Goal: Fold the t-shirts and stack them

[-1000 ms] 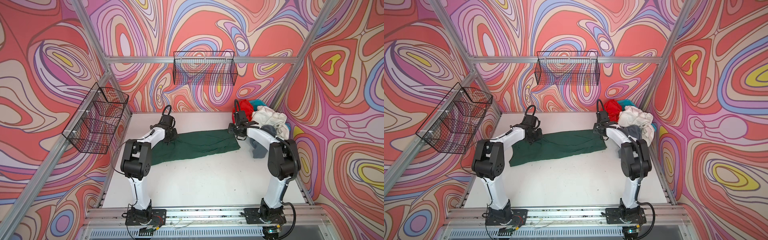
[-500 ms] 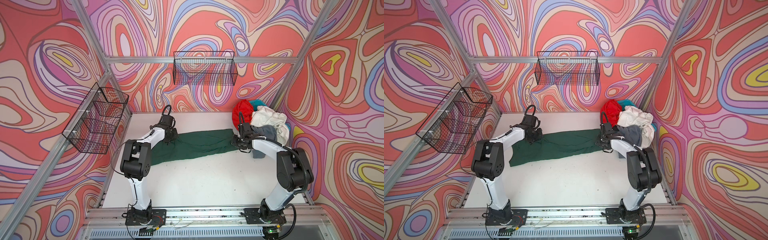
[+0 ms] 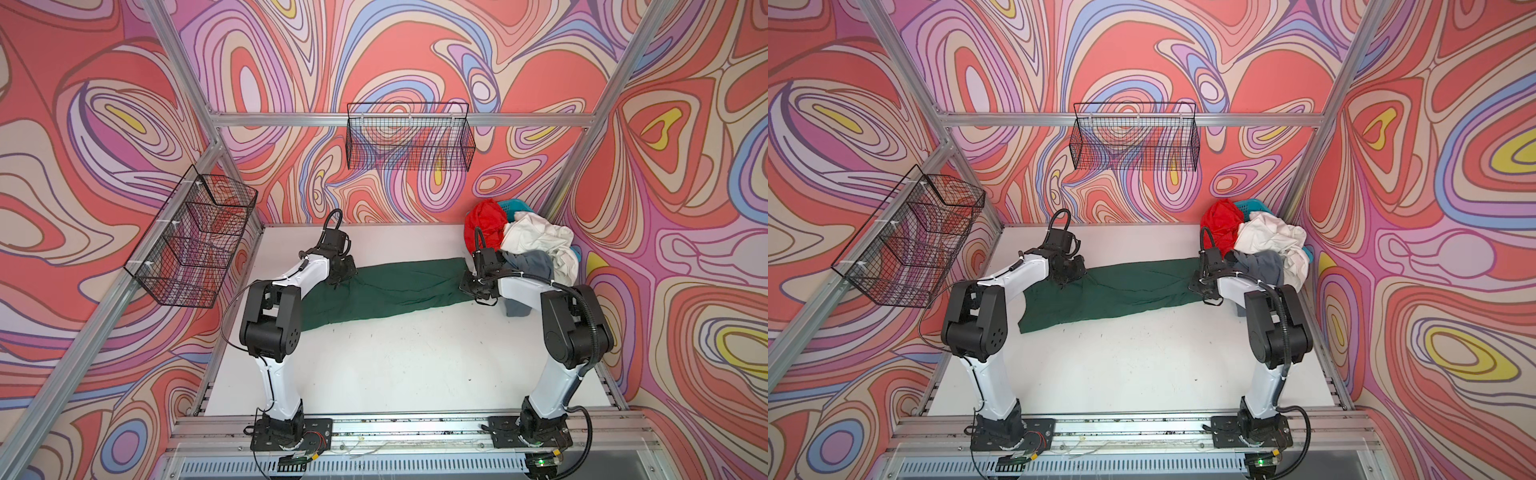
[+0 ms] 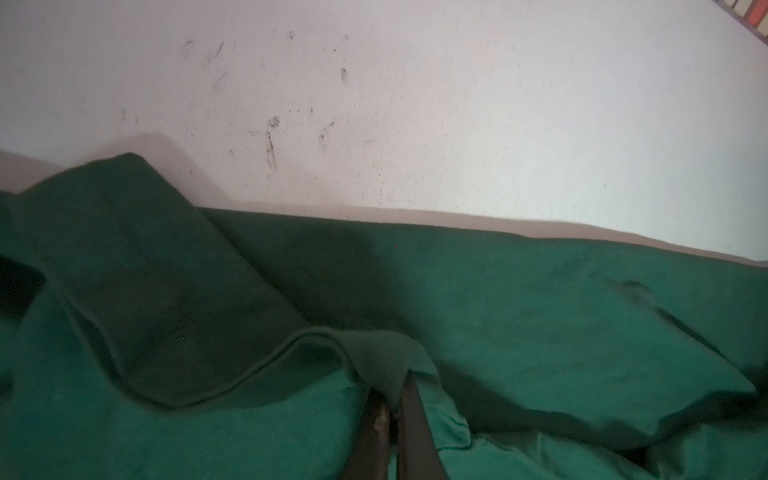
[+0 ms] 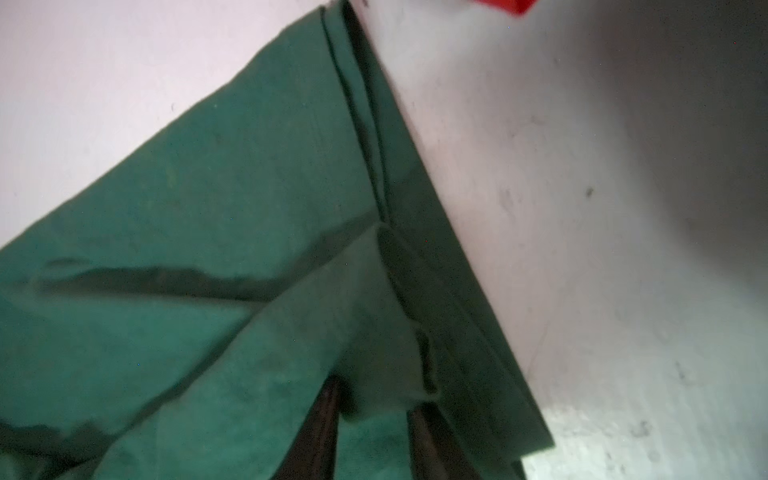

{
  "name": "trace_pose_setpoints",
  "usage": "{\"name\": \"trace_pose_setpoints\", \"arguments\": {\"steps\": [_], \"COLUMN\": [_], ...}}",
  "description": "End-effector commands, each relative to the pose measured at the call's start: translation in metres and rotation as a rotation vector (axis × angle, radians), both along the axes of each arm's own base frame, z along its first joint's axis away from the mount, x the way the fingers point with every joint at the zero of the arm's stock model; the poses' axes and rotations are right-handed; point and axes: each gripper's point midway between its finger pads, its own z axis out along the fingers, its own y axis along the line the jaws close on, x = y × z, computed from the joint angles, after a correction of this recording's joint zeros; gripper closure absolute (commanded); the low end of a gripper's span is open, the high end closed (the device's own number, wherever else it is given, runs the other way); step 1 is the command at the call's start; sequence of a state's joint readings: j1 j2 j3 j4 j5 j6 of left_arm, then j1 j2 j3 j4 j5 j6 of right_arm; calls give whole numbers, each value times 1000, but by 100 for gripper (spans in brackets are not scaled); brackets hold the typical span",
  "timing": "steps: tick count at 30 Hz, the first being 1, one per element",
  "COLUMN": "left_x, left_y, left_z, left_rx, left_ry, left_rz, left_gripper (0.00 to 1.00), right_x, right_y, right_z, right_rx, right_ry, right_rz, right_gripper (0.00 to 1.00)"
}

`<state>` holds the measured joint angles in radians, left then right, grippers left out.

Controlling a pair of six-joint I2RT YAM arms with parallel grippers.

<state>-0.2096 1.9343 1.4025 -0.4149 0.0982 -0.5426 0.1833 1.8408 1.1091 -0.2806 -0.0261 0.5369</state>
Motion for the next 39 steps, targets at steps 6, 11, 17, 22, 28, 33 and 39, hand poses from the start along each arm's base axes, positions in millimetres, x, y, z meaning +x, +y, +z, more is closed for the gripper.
{"name": "trace_pose_setpoints", "arguments": {"steps": [6,11,17,22,28,33,39], "left_x": [1,1,4,4,6,6,8], "left_y": [0,3,4,7,11,16,21], "left_z": [11,10,6,7,8,8,11], "left_rx": [-4,12,22,29,34,62,75], "left_ry": [-26,-25,-15,-18,-23,-25,-34], "left_rz": [-5,1,2,11,17,23,40], "left_gripper": [100,100,100,100,100,100,100], "right_x": [17,27,41,49,58,62,67], "right_y": [-8,-9,-6,-9,-8,-10,-16], "right_z": [9,16,19,20,17,14,15], "right_rx": [-41,-52,-45,-55,-56,-54,-80], "right_ry": [-34,-43,-34,-33,-18,3,12], "right_rz": [-31,-41,-47,-70,-79,-103,-122], "right_gripper": [92,100,100,100,100,100,99]}}
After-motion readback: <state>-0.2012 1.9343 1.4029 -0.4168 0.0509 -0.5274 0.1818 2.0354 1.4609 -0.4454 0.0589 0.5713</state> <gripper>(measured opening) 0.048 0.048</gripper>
